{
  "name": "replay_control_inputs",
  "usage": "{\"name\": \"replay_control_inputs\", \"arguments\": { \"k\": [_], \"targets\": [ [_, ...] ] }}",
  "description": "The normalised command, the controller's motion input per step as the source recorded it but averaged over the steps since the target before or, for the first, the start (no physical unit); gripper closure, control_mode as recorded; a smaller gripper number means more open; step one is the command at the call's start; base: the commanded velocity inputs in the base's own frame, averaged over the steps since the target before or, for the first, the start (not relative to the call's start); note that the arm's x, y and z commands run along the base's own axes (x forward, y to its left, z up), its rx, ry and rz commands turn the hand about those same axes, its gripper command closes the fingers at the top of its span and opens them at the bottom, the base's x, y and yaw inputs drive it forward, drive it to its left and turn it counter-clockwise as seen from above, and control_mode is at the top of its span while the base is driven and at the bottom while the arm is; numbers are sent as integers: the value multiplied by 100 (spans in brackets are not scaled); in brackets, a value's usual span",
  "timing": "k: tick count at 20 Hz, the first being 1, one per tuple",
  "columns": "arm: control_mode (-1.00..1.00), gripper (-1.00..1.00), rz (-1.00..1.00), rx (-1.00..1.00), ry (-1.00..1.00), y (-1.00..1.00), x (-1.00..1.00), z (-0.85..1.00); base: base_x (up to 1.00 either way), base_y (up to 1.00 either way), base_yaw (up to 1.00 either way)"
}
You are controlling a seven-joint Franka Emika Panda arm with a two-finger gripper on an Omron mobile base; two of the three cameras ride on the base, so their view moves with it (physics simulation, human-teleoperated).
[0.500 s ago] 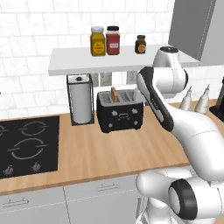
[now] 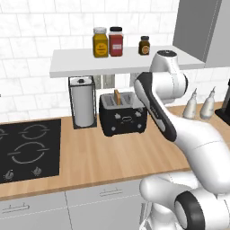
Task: Start the toaster. Once the lever pops up, take the bread to the plate on the dining counter.
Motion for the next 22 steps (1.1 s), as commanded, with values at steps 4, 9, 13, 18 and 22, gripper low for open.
{"name": "replay_control_inputs", "arguments": {
  "k": [4, 9, 13, 18, 22],
  "targets": [
    [-100, -100, 0, 0, -4, 75, 10, -21, 0, 0, 0],
    [-100, -100, 0, 0, -7, 56, 28, -30, 0, 0, 0],
    [-100, -100, 0, 0, -6, 33, 36, -31, 0, 0, 0],
    [-100, -100, 0, 0, 0, 18, 38, -22, 0, 0, 0],
    [-100, -100, 0, 0, 2, 8, 42, -22, 0, 0, 0]
  ]
}}
